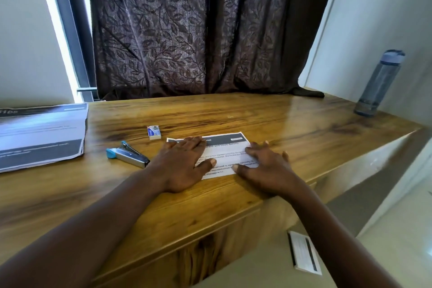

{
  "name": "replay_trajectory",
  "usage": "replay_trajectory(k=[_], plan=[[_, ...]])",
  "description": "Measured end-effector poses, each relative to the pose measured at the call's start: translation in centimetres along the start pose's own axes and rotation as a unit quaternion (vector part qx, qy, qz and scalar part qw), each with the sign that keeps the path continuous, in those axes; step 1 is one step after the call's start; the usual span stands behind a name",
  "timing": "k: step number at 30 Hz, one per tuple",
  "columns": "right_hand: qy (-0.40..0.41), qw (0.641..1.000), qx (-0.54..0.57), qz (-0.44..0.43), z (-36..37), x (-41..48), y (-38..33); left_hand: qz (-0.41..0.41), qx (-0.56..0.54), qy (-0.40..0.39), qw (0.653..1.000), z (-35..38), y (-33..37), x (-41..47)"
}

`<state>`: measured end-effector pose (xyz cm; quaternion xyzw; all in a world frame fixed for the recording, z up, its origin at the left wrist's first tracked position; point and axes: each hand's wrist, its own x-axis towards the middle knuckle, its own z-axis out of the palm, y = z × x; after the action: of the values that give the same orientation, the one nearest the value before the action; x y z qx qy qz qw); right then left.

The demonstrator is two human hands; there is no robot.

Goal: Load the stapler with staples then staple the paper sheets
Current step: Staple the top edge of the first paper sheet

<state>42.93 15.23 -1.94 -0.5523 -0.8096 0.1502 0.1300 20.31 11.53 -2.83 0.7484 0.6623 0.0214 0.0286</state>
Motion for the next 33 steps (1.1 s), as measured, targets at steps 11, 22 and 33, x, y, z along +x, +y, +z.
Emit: replay_trajectory(k=[11,22,33], plan=[[0.115,0.984,0.024,0.136,-2.2,0.0,3.6,0.019,0.001,0.004,1.0,-0.2,0.3,-0.1],[0.006,0.997,-0.035,-0.074,1.0,7.1,-0.1,-0.009,-0.057,0.064,0.996,-0.7,0.7,0.4],[-0.006,0.976,-0.196,-0.096,1.9,8.1,0.7,-0.091,-0.316,0.216,0.919,0.4,9.9,8.7]])
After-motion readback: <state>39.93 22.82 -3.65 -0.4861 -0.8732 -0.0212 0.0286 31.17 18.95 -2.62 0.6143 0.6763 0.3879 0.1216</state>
